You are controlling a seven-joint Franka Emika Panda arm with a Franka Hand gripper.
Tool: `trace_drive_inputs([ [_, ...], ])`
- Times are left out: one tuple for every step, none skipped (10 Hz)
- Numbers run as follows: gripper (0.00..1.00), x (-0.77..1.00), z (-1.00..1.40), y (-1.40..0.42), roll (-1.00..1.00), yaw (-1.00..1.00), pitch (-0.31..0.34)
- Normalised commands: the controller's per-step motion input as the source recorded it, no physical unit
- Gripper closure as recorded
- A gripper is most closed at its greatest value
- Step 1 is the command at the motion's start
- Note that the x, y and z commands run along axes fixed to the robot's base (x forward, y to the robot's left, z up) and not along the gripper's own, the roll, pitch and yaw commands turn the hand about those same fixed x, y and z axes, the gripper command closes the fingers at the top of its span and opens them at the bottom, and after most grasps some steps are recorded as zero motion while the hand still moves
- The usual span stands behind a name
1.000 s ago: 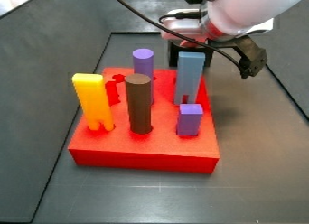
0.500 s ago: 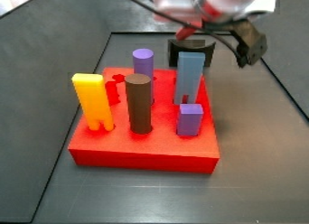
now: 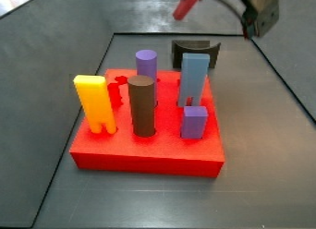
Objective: Pick up the hexagon object. Move up. Place the hexagon object on the fixture. Regrasp the hexagon object. Move to above the board. Insert the hexagon object.
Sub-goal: Move to above the board.
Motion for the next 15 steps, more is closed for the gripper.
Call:
trace_drive_inputs([
  [1.00,-0.21,1.00,-0.10,-0.04,0.10,0.055],
  [1.00,-0.20,1.00,-0.09,-0.04,0.09,0.022],
  [1.00,-0.19,1.00,-0.09,-0.04,0.08,0.000],
  [1.00,-0.19,1.00,-0.08,-0.04,0.06,-0.021],
  [1.00,-0.18,1.00,-0.07,-0.04,0.04,-0.030],
  [1.00,-0.17,1.00,-0.07,-0.04,0.02,-0.030],
  [1.00,-0.16,1.00,-0.06,-0.04,0.01,-0.031],
  [1.00,-0.15,1.00,-0.05,-0.04,-0.01,-0.008],
  [1.00,-0.12,0.84,-0.04,-0.04,-0.02,0.006],
  [1.00,-0.08,0.65,-0.03,-0.04,-0.02,0.020],
  [1.00,-0.04,0.40,-0.02,-0.04,-0.02,0.053],
  [1.00,-0.02,0.22,-0.02,-0.04,-0.02,0.079],
  [1.00,-0.25,-0.10,-1.00,-1.00,-0.09,-0.037],
  [1.00,-0.25,-0.10,-1.00,-1.00,-0.09,-0.039],
  [1.00,-0.26,-0.09,-1.00,-1.00,-0.09,-0.042],
])
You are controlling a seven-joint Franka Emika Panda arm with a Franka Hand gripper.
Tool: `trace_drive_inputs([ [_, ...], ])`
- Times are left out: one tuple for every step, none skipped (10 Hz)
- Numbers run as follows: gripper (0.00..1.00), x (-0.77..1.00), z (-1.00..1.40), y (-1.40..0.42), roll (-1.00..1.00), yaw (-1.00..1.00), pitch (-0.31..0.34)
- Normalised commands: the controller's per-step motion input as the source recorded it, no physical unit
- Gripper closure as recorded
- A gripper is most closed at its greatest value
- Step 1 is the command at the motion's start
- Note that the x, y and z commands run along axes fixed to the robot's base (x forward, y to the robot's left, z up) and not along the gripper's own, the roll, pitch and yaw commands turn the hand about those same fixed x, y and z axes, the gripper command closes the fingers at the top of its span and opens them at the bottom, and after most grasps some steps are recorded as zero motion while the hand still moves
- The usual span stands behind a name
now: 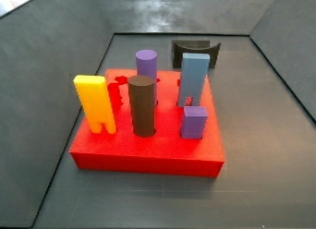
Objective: Pick up the hexagon object. Move up. Place the hexagon object on the fixture. Regrasp the hexagon object. Move to above the board. Insert the hexagon object.
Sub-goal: Move to above the board, then insert the hexagon object.
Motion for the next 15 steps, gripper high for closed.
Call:
trace_drive_inputs([
  [1.00,-0.27,-0.10,-1.00,-1.00,-0.10,-0.035],
  [1.00,-0.29,-0.08,-1.00,-1.00,-0.10,-0.036],
  [1.00,-0.28,-0.08,-0.89,-1.00,-0.10,-0.032],
  [1.00,-0.15,-0.03,-0.37,-1.00,-0.10,-0.026],
  [1.00,-0.09,-0.01,-0.12,-1.00,-0.10,-0.024],
  [1.00,-0.08,-0.02,-0.03,-1.00,-0.10,-0.028],
  [1.00,-0.08,0.00,0.00,-1.00,-0.09,-0.045],
  [1.00,-0.07,-0.01,0.02,-1.00,-0.09,-0.048],
  [1.00,-0.05,-0.01,0.02,-0.81,-0.07,-0.044],
  [1.00,-0.04,0.00,0.02,-0.59,-0.05,-0.036],
  [1.00,-0.03,0.00,0.01,-0.34,-0.02,-0.026],
  [1.00,-0.02,0.00,0.01,-0.22,-0.02,-0.021],
  [1.00,-0.41,0.00,0.76,-0.23,0.28,-0.109],
  [1.00,-0.50,0.00,0.74,-0.25,0.21,-0.143],
  [1.00,-0.51,0.00,0.72,-0.27,0.19,-0.166],
])
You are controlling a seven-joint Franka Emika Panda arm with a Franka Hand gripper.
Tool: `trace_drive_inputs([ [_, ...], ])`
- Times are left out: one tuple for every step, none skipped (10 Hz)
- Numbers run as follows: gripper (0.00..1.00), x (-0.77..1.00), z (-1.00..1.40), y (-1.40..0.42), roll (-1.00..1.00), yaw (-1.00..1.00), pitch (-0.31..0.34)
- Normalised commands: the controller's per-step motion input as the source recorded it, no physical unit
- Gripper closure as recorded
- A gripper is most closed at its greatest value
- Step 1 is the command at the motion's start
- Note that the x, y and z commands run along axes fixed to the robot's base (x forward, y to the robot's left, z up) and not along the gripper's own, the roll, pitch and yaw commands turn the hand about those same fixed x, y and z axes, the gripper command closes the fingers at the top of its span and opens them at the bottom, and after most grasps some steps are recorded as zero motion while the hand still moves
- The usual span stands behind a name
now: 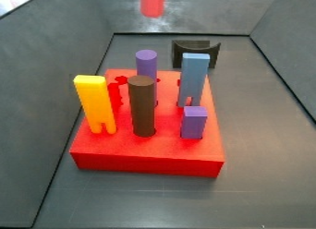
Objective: Pick up the hexagon object. Move up. Place the hexagon object on the fixture. Regrasp the hexagon object. Move to above the board. Insert the hexagon object.
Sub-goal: Insert the hexagon object.
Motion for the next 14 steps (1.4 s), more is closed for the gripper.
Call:
trace_drive_inputs([
  [1.00,-0.49,-0.04,0.68,-0.31,0.20,-0.207],
  [1.00,-0.36,-0.22,0.63,-0.43,0.11,-0.241],
  [1.00,-0.30,-0.22,0.58,-0.44,0.02,-0.229],
  [1.00,-0.16,-0.42,0.34,-0.35,0.00,-0.184],
  [1.00,-0.13,-0.51,0.18,-0.29,-0.23,-0.171],
  [1.00,-0.18,-0.52,0.17,-0.28,-0.41,-0.156],
  [1.00,-0.21,-0.53,0.16,-0.24,-0.51,-0.124],
  [1.00,-0.26,-0.53,0.14,-0.18,-0.57,-0.081],
  [1.00,-0.29,-0.54,0.02,-0.14,-0.70,-0.084],
  [1.00,-0.17,-0.45,0.00,-0.09,-0.78,-0.060],
  [1.00,0.00,-0.36,-0.02,-0.06,-0.99,0.000],
  [1.00,0.00,-0.36,-0.02,-0.06,-1.00,-0.034],
  [1.00,0.00,-0.40,-0.03,-0.06,-0.99,-0.074],
  [1.00,0.00,-0.45,-0.03,-0.07,-0.93,-0.044],
])
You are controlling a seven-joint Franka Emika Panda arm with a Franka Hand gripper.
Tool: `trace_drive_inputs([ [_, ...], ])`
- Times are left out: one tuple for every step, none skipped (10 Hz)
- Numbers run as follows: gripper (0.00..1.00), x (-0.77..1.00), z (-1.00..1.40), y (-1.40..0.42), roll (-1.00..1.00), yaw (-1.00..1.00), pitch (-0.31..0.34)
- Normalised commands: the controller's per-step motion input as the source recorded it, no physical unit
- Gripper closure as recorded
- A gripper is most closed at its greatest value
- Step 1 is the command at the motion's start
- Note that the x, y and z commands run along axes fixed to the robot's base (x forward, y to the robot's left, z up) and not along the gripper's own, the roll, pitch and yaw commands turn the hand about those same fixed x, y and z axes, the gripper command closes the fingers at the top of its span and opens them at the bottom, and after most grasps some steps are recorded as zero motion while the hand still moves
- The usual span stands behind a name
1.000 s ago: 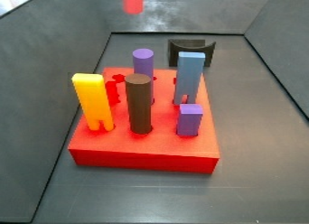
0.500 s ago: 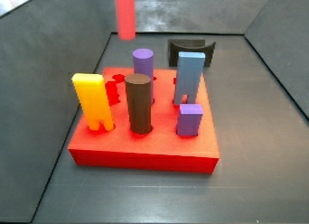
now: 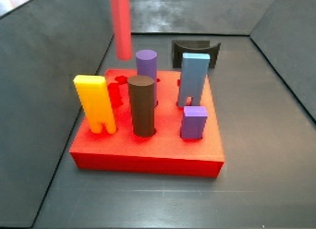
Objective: Pick up the hexagon object. Move up. Place the hexagon object on the fixture. Regrasp the hexagon object. Move to above the board. Insert the hexagon object.
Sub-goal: Insert the hexagon object.
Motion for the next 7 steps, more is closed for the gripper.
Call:
trace_drive_inputs([
  [1.00,0.00,-0.45,-0.02,-0.07,-0.77,-0.057],
  [1.00,-0.02,-0.41,-0.02,-0.04,-0.50,-0.081],
  [1.00,0.00,-0.37,0.00,0.00,-0.16,-0.053],
  [1.00,0.00,-0.38,0.00,0.01,-0.07,-0.021],
  [1.00,0.00,-0.38,0.00,0.05,0.00,0.000],
  [1.00,0.00,-0.30,-0.04,0.03,0.00,0.000],
  [1.00,-0.05,-0.07,-0.11,0.00,0.00,0.000],
])
